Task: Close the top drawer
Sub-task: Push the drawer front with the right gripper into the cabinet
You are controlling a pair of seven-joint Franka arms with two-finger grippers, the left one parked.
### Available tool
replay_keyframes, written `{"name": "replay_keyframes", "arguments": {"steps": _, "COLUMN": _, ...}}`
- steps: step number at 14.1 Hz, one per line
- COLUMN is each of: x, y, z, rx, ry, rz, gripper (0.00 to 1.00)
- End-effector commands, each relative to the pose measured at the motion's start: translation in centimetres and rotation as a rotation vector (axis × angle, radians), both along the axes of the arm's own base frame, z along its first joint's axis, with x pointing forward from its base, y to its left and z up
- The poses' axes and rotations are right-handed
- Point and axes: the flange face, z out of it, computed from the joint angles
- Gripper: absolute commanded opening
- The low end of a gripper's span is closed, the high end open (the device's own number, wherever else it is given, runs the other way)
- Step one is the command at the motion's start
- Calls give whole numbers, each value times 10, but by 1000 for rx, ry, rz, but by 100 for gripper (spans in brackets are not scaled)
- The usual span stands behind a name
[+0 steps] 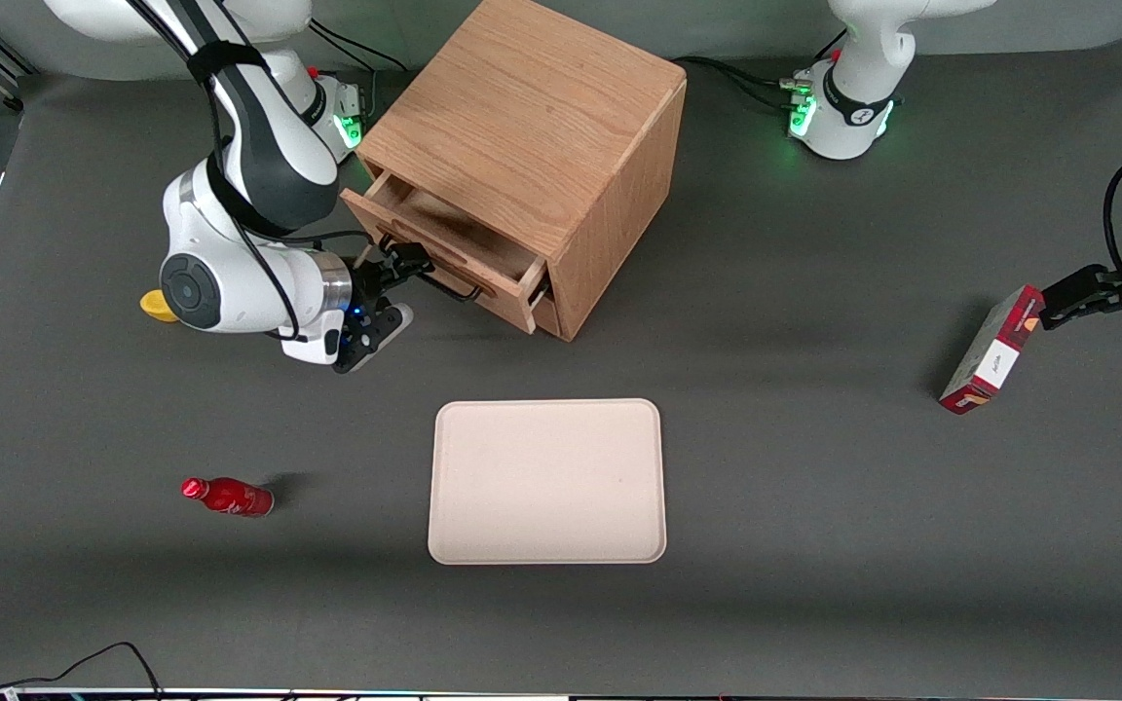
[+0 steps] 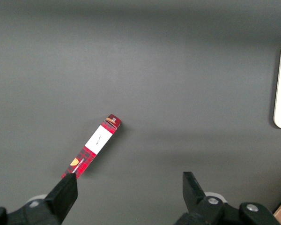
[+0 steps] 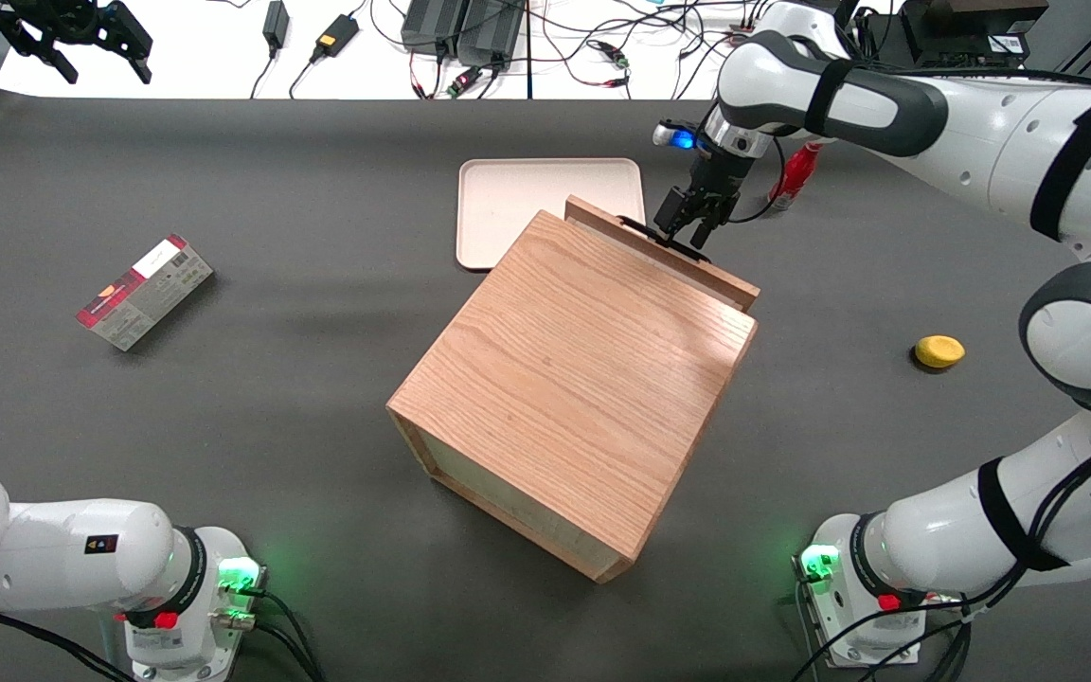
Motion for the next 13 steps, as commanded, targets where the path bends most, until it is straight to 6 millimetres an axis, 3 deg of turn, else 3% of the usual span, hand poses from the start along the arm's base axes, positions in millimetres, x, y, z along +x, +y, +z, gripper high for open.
{"name": "replay_keyframes", "arguments": {"steps": 1, "x": -28, "y": 7, "z": 9, "rx": 11, "ry": 3, "rz": -24, "gripper": 100}}
{"name": "replay_keyframes", "arguments": {"steps": 9, "x": -54, "y": 10, "z": 8, "rx": 18, "ry": 20, "rz": -40, "gripper": 100}}
{"name": "replay_keyframes", "arguments": {"steps": 13, "x": -61, "y": 24, "z": 12, "rx": 2, "ry": 22, "rz": -54, "gripper": 100}}
